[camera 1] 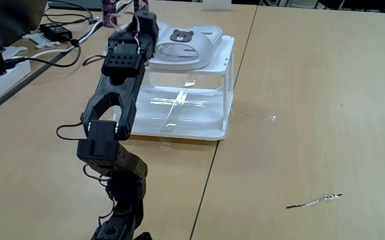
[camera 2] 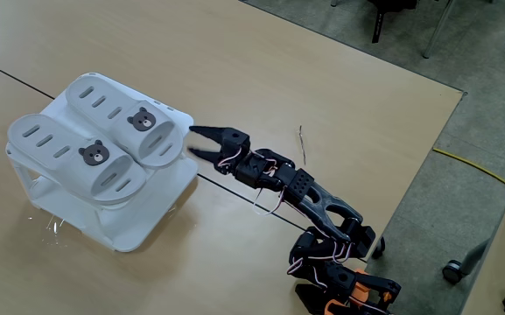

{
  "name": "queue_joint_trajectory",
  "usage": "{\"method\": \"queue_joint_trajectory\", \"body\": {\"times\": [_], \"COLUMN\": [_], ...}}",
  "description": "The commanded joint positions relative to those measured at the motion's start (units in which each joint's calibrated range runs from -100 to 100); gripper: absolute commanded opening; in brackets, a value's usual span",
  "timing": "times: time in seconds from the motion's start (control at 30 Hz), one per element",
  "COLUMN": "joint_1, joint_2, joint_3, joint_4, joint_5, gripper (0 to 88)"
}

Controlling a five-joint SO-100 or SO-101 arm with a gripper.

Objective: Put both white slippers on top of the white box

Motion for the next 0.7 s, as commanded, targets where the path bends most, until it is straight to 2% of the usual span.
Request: {"method": "queue_joint_trajectory", "body": {"times": [0.0, 0.07, 0.13, 0.3, 0.33, 0.43, 0.53, 0.67], "joint_1": [0.25, 0.25, 0.25, 0.17, 0.17, 0.09, 0.33, -0.49], "joint_2": [-2.62, -3.29, -3.54, -9.35, -11.71, -19.45, -28.7, -37.79], "joint_3": [-6.87, -5.43, -1.19, 19.38, 23.53, 34.99, 45.0, 60.61], "joint_4": [-0.49, -8.68, -23.01, -76.07, -81.59, -92.81, -95.31, -107.39], "joint_5": [0.42, 0.42, 0.42, 0.42, 0.42, 0.42, 0.42, 0.42], "gripper": [1.9, 0.7, 0.7, 0.8, 0.8, 0.8, 0.7, 0.7]}}
